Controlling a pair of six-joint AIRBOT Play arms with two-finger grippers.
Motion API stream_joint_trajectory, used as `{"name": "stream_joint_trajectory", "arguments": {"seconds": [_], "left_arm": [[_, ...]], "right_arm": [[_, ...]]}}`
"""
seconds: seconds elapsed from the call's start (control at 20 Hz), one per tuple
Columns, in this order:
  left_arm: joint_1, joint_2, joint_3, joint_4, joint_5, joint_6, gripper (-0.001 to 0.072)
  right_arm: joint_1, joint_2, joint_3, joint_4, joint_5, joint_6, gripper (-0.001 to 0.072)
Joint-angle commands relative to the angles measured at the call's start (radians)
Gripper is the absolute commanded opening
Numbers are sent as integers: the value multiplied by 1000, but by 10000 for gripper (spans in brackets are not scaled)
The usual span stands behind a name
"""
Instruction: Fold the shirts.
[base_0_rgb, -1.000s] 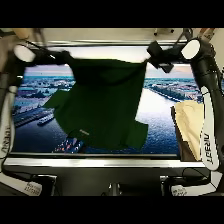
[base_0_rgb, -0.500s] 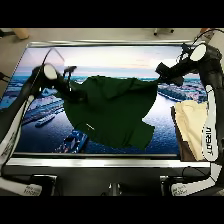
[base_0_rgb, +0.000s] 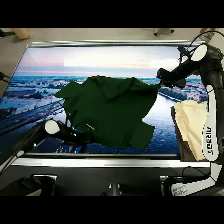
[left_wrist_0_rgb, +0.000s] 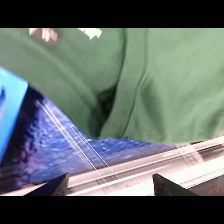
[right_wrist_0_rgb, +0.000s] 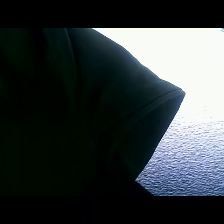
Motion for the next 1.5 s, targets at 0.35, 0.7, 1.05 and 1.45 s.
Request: {"name": "stream_joint_trajectory", "arguments": {"seconds": [0.35, 0.7, 1.05, 1.45], "left_arm": [[-105, -133, -61, -149, 475, -140, 19], [302, -59, 135, 142, 173, 47, 20], [608, -101, 306, 161, 97, 203, 20], [640, -161, 356, 195, -202, 391, 470]], "right_arm": [[-1, 0, 1, -6, 69, -37, 22], [-2, 7, -84, -146, 201, -85, 21], [12, 257, -745, 216, -77, -115, 21], [81, 301, -852, 274, -202, -115, 20]]}}
